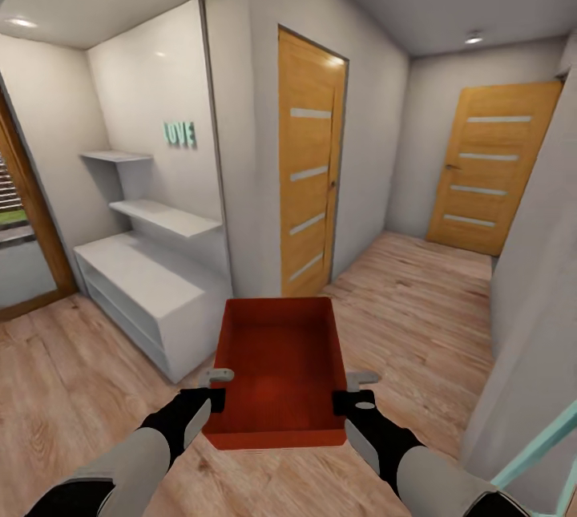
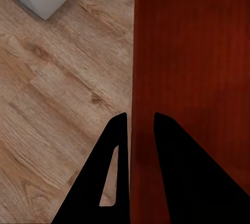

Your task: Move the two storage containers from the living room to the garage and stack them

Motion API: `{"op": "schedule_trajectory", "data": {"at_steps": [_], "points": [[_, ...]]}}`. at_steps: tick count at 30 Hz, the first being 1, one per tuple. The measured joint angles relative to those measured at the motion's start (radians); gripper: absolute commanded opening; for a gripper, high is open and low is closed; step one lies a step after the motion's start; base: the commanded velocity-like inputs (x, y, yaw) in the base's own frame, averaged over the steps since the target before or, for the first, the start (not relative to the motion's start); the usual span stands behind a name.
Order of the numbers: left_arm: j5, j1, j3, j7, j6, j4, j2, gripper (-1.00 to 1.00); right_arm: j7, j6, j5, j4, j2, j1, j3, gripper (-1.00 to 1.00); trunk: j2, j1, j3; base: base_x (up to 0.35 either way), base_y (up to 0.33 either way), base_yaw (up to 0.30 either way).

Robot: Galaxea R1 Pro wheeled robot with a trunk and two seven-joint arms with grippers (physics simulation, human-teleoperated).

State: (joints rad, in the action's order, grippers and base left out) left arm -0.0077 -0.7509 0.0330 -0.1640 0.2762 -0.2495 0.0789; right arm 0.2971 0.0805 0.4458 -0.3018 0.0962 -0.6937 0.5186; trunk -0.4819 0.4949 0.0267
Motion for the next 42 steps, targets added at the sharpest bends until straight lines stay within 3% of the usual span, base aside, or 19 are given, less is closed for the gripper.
{"op": "schedule_trajectory", "data": {"at_steps": [14,35,42], "points": [[-0.001,0.000,0.001,0.000,0.000,0.000,0.000,-1.00,0.000,0.000,0.000,0.001,0.000,0.000,0.000,-1.00,0.000,0.000,0.000,0.324,0.000,-0.229],[-0.001,0.000,0.000,0.000,0.000,0.000,0.000,-1.00,-0.001,-0.001,-0.001,0.001,0.000,0.000,-0.001,-1.00,0.000,0.000,0.000,0.324,0.000,-0.013],[0.000,0.000,0.000,0.000,0.000,0.000,0.000,-1.00,0.000,0.000,0.000,0.000,0.000,0.000,0.000,-1.00,0.000,0.000,0.000,0.324,0.000,-0.210]]}}
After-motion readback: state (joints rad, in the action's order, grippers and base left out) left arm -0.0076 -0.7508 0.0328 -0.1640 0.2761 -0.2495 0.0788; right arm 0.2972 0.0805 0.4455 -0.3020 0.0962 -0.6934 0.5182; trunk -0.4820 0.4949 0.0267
